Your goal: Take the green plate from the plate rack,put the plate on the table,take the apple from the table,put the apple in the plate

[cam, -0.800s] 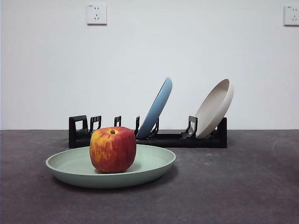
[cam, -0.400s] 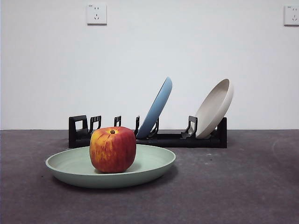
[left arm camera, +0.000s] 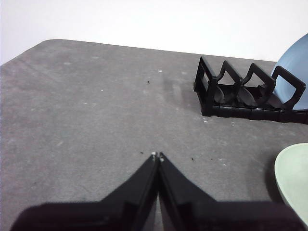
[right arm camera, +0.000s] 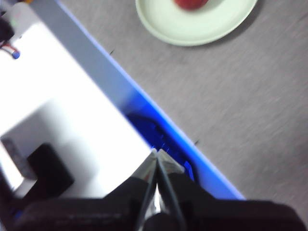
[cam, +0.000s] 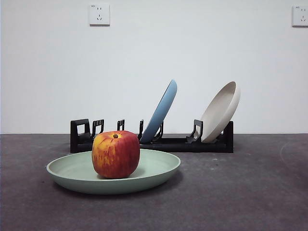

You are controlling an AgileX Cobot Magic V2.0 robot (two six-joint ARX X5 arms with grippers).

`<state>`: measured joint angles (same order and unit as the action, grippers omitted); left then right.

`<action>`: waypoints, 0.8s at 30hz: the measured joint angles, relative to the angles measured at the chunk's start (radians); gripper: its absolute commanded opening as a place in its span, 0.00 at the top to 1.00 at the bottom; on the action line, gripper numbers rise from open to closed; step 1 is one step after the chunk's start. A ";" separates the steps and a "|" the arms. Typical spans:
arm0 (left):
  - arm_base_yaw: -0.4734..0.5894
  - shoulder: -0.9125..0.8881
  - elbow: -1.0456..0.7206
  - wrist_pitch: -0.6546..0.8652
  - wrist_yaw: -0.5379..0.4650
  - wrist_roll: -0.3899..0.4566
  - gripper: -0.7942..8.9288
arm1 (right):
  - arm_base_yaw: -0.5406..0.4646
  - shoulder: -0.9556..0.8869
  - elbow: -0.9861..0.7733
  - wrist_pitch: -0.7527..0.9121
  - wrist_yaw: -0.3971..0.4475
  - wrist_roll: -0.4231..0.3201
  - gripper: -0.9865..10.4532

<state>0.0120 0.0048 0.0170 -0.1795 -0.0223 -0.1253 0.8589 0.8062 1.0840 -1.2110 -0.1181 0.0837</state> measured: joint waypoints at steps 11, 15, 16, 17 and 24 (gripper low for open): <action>0.000 0.000 0.000 0.000 0.000 0.000 0.92 | -0.464 -0.155 -0.144 0.620 0.013 0.003 0.91; 0.000 0.000 0.000 0.000 0.000 0.000 0.92 | -0.631 -0.222 -0.266 0.725 0.013 0.002 0.91; 0.000 0.000 0.000 0.000 0.000 0.000 0.92 | -0.662 -0.243 -0.305 0.762 0.013 -0.002 0.91; 0.000 0.000 0.000 0.000 0.000 0.000 0.92 | -0.686 -0.264 -0.341 0.796 0.013 -0.004 0.91; 0.000 0.000 0.000 0.000 0.000 0.000 0.92 | -0.771 -0.461 -0.628 1.049 0.013 -0.028 0.91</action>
<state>0.0120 0.0048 0.0170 -0.1795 -0.0223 -0.1253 0.0875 0.3454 0.4557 -0.1619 -0.1051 0.0555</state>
